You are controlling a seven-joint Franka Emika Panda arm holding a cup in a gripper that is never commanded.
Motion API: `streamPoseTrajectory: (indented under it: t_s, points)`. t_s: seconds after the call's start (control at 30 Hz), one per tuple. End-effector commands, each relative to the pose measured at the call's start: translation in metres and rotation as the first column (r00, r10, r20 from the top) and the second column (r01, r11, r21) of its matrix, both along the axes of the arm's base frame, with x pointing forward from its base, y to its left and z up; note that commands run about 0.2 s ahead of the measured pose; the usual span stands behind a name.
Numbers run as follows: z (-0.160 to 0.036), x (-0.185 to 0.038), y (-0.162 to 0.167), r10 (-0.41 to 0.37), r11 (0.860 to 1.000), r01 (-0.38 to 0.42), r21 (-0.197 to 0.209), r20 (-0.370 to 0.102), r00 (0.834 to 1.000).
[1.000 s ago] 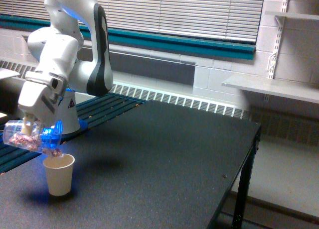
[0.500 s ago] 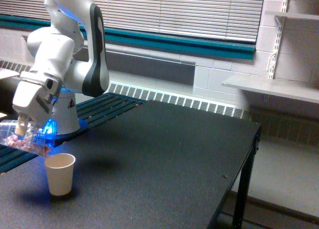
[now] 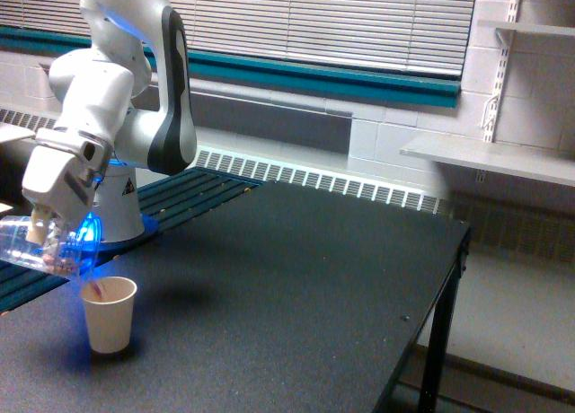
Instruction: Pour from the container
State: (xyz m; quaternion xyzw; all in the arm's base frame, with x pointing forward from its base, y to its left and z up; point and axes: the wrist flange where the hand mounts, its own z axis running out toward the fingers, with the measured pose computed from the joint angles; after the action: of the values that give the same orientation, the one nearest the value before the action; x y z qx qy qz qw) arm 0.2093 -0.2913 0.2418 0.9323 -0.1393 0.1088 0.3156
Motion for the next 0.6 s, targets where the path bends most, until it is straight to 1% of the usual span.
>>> streamPoseTrajectory:
  t_s: [0.03, 0.33, 0.6]
  points:
    - [0.0087, -0.0022, 0.0035, 0.015, 0.998, -0.015, -0.068, -0.002, 1.0]
    - [0.0109, -0.0019, 0.0032, 0.014, 0.998, -0.013, -0.068, 0.005, 1.0]
    - [0.0151, -0.0015, 0.0021, 0.01, 0.998, -0.009, -0.068, 0.021, 1.0]
